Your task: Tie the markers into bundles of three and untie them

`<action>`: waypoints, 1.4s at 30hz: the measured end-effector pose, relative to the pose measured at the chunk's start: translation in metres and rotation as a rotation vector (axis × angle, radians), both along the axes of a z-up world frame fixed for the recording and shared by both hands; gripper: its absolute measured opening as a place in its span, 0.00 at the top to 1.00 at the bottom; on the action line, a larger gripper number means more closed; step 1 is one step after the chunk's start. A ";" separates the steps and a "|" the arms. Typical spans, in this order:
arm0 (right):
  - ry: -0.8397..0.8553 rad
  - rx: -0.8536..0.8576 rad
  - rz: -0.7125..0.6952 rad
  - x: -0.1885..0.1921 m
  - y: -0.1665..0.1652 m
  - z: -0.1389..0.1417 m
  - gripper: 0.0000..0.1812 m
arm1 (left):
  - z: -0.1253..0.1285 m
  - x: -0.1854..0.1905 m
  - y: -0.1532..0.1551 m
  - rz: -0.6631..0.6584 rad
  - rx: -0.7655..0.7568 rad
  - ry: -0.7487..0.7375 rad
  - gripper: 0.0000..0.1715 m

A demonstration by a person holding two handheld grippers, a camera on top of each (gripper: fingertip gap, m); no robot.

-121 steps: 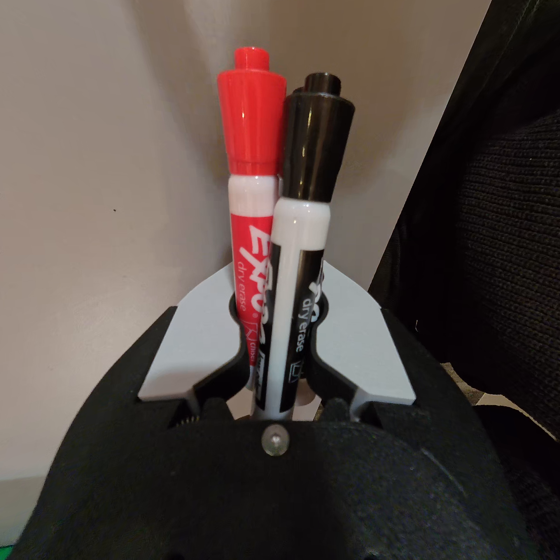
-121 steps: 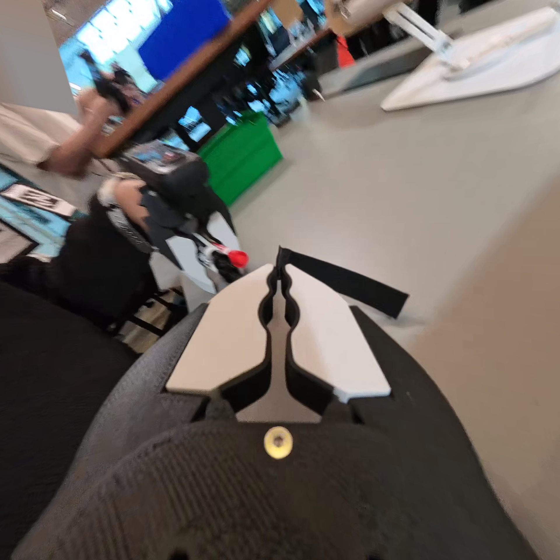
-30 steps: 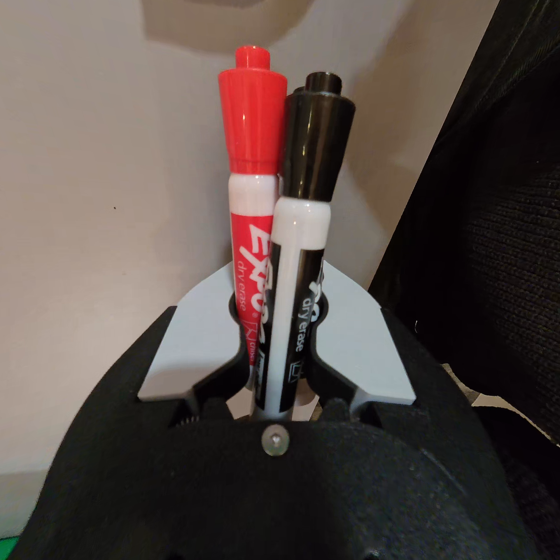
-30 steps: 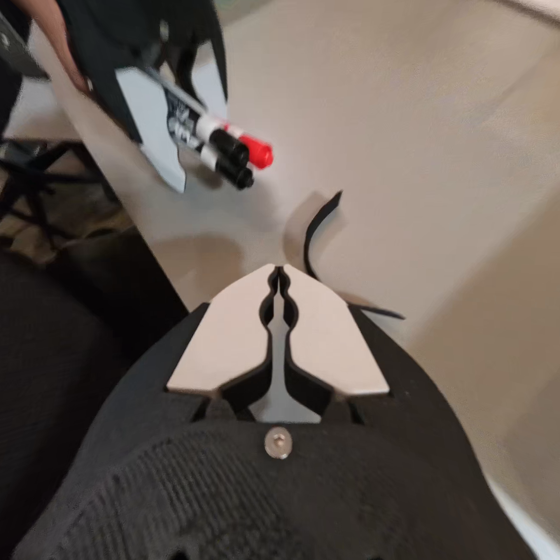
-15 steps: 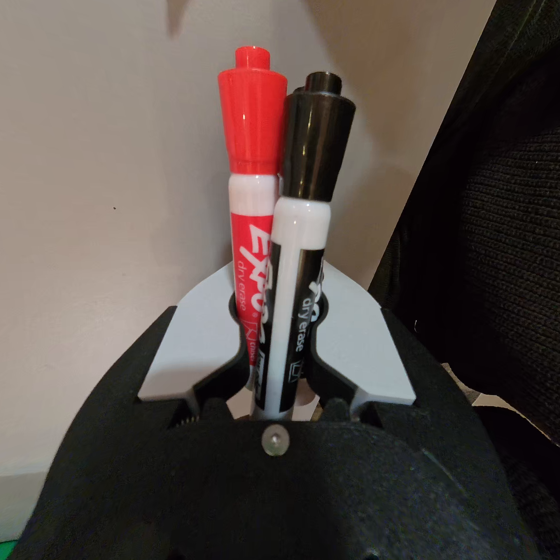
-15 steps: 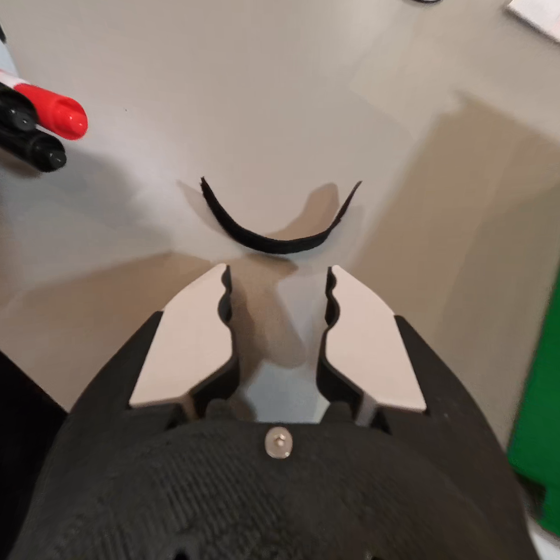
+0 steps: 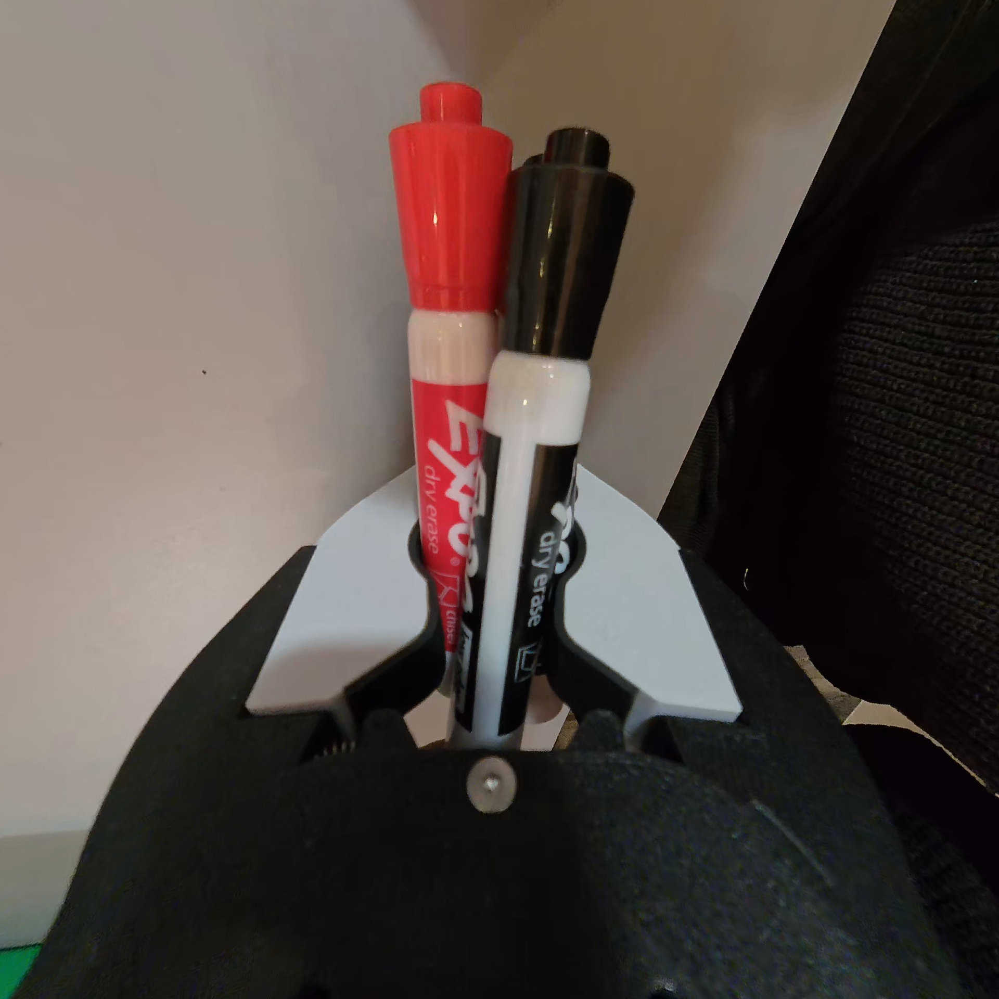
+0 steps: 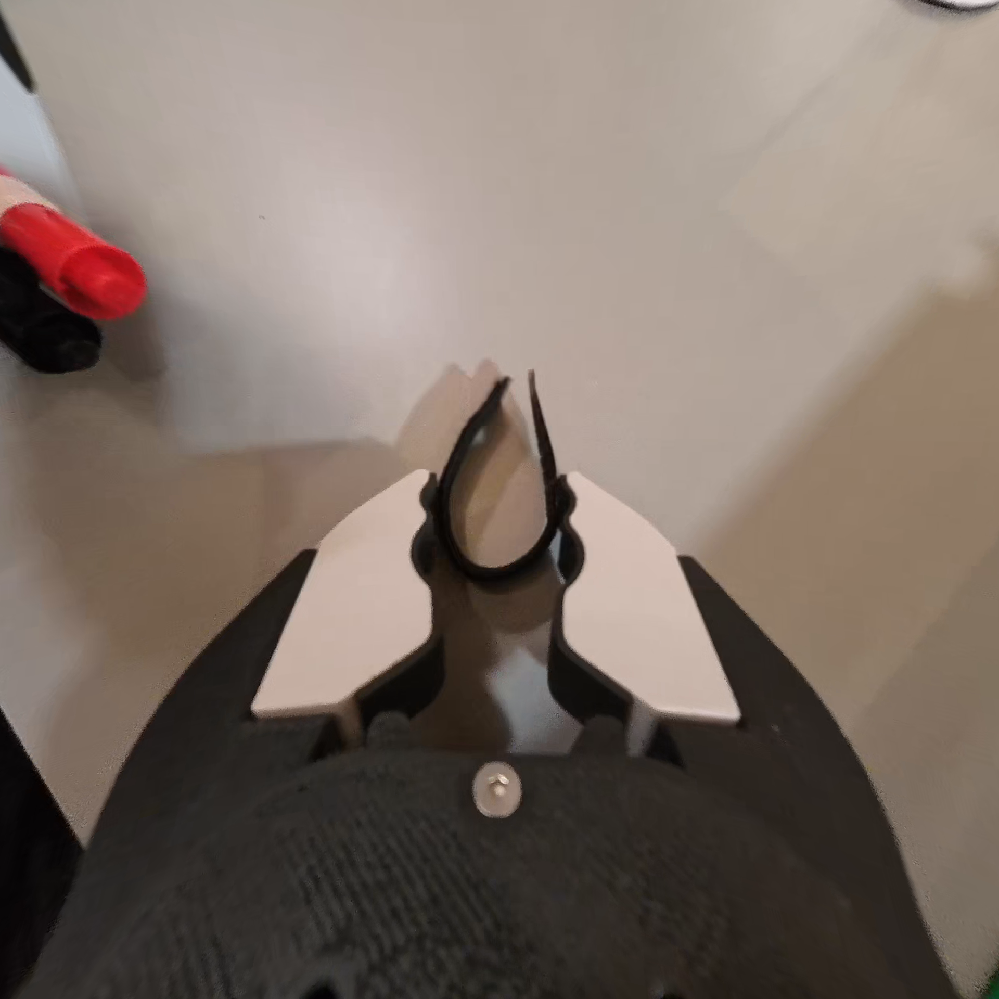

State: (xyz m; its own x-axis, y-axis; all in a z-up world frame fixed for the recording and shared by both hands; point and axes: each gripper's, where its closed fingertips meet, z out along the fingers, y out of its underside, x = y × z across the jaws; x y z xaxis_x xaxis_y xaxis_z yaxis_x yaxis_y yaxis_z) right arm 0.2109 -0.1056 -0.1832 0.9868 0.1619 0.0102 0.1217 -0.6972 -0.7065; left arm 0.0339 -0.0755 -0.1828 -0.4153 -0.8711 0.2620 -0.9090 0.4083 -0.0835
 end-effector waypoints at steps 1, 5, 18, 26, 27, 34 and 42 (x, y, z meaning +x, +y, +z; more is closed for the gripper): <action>-0.011 0.015 0.008 -0.001 0.000 0.002 0.76 | 0.000 0.000 0.000 -0.001 0.000 0.000 0.74; 0.022 0.067 0.047 -0.014 0.000 0.011 0.73 | 0.000 0.000 0.000 -0.002 -0.006 -0.002 0.75; 0.480 0.476 0.200 -0.069 0.002 0.087 0.76 | 0.002 0.003 0.008 -0.026 -0.094 -0.085 0.75; 0.699 0.697 0.084 -0.084 0.007 0.115 0.70 | 0.026 0.006 0.011 0.003 -0.137 -0.169 0.75; 0.733 0.705 0.064 -0.086 0.008 0.115 0.70 | 0.028 0.006 0.011 0.002 -0.140 -0.176 0.75; 0.960 0.691 0.036 -0.104 0.014 0.109 0.71 | 0.039 0.008 0.001 -0.006 -0.163 -0.198 0.75; 1.034 0.636 0.080 -0.126 0.017 0.105 0.69 | 0.034 0.010 -0.006 -0.016 -0.156 -0.181 0.76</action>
State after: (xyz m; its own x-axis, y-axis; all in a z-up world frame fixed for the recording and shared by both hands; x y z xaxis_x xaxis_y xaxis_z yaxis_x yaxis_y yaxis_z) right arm 0.0845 -0.0887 -0.0784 0.5639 0.4747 -0.6758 -0.6745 -0.2074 -0.7086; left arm 0.0440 -0.0811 -0.1485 -0.4810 -0.8190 0.3127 -0.8671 0.3918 -0.3077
